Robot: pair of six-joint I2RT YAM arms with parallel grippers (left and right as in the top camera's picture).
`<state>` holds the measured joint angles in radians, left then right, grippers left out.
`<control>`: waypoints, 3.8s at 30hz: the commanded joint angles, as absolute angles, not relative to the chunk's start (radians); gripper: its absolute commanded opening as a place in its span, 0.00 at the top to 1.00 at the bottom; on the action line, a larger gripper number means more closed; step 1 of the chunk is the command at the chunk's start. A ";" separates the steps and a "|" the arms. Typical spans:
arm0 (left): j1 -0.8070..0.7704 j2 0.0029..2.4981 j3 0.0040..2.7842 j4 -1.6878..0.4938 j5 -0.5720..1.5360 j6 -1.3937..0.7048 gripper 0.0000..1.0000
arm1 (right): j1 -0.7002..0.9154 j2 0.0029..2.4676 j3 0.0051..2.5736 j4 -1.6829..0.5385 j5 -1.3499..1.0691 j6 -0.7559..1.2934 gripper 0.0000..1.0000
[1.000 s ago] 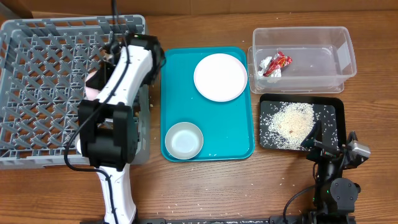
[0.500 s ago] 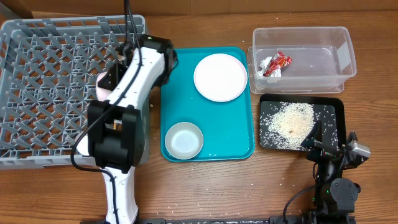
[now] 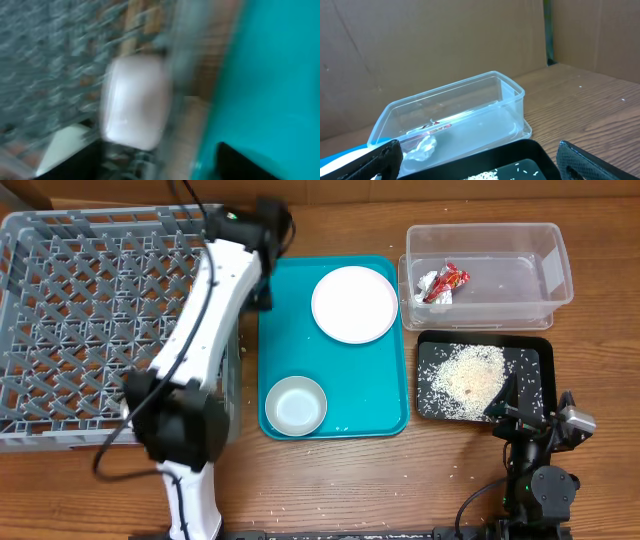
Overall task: Sort waste into correct bins and load items into the dishwasher
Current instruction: 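Reach the left gripper to the small grey bowl and grasp its rim, then carry the grey bowl into the dish rack and release it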
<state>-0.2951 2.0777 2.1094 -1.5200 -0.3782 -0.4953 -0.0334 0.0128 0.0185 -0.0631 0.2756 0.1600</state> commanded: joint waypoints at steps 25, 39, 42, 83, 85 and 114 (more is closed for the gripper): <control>-0.478 1.746 1.340 -1.308 -0.054 -0.442 0.28 | -0.039 0.003 0.008 -0.056 0.276 0.160 0.00; -0.423 1.746 1.088 -0.939 -0.042 -0.442 0.85 | -0.039 0.003 0.008 -0.056 0.276 0.160 0.00; -0.423 1.746 1.091 -0.918 0.017 -0.412 0.96 | -0.039 0.003 0.008 -0.056 0.276 0.160 0.00; -0.076 1.795 1.526 -1.303 -1.133 -0.468 0.96 | -0.039 0.003 0.008 -0.056 0.276 0.160 0.00; -0.067 1.832 1.526 -1.277 -1.132 -0.468 0.96 | -0.039 0.003 0.008 -0.056 0.276 0.160 0.00; -0.093 1.969 1.531 -1.304 -1.279 -0.342 0.96 | -0.039 0.003 0.008 -0.056 0.276 0.160 0.00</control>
